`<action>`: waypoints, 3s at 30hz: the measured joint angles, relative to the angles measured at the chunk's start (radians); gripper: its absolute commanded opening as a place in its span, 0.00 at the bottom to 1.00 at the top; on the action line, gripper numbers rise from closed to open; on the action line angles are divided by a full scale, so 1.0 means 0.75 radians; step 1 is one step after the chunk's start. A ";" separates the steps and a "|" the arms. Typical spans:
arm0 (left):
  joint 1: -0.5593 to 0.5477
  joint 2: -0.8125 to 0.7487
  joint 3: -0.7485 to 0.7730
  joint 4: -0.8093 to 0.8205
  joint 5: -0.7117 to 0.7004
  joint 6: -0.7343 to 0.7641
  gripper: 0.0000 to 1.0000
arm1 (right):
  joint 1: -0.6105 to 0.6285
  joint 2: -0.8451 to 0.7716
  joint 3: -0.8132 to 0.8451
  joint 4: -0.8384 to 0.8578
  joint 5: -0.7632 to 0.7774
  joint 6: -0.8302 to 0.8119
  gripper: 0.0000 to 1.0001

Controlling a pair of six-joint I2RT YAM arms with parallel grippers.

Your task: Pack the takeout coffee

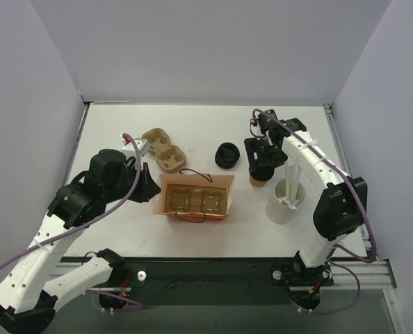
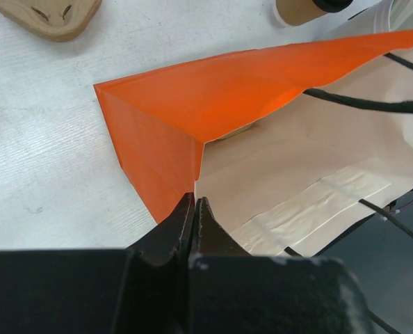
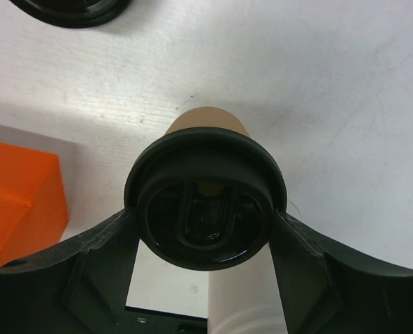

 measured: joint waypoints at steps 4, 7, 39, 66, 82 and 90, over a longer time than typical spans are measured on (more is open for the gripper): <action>0.000 0.012 0.024 0.004 0.000 -0.011 0.00 | 0.023 -0.078 0.167 -0.075 0.007 -0.007 0.49; 0.000 0.021 0.043 0.003 0.001 -0.022 0.00 | 0.072 -0.156 0.315 -0.133 0.015 -0.012 0.49; 0.001 0.119 0.079 0.006 -0.007 -0.213 0.00 | 0.769 -0.798 0.347 0.131 -0.495 -0.131 0.48; 0.002 -0.124 -0.279 0.547 0.252 -0.044 0.00 | 1.189 -0.521 0.052 0.043 0.335 -0.757 0.41; 0.002 -0.271 -0.414 0.514 0.293 -0.085 0.00 | 1.279 -0.513 -0.243 0.269 0.469 -0.813 0.41; 0.002 -0.358 -0.484 0.481 0.309 -0.095 0.00 | 1.293 -0.484 -0.353 0.377 0.536 -0.866 0.41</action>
